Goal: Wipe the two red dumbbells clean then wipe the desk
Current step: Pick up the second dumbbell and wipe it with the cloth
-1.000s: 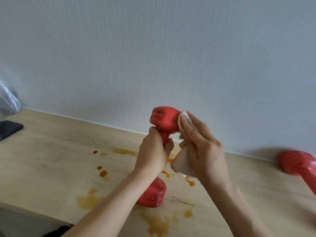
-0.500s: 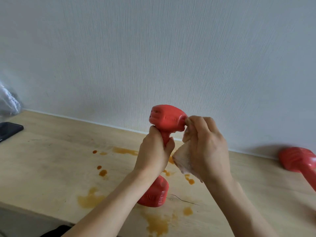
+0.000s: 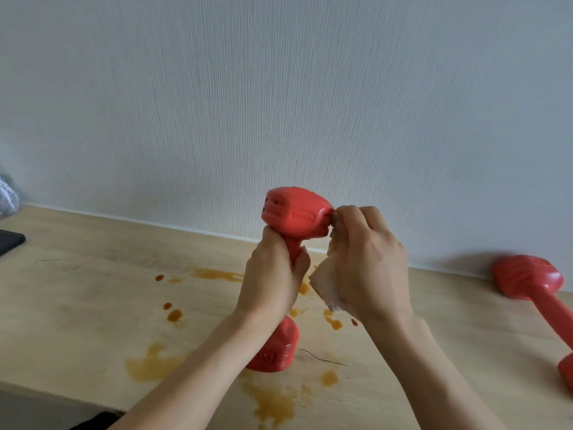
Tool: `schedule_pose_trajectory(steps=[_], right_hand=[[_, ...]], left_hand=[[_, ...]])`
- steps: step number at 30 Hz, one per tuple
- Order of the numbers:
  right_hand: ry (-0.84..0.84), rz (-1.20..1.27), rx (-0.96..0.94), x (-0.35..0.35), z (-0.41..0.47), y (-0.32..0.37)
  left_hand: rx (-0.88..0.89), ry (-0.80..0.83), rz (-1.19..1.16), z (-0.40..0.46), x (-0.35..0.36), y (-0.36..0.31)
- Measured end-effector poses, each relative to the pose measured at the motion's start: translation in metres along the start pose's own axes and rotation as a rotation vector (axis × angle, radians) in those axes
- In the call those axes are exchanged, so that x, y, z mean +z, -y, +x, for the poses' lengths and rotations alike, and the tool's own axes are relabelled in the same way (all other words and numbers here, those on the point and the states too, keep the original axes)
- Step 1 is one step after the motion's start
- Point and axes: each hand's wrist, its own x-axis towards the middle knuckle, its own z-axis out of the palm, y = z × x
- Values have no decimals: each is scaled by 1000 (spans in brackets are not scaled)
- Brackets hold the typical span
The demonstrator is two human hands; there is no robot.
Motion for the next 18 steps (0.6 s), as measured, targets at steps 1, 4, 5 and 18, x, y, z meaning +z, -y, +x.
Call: schedule_pose_trajectory(steps=[1, 4, 5, 18], right_hand=[[6, -4, -7, -1, 0, 1], [-46, -56, -93, -9, -2, 13], [-66, -81, -123, -11, -3, 17], [20, -18, -54, -7, -7, 15]], left_hand=[[-4, -3, 7, 0, 0, 0], [-9, -10, 4, 2, 1, 3], [-12, -9, 1, 2, 1, 3], [-28, -36, -14, 4, 0, 5]])
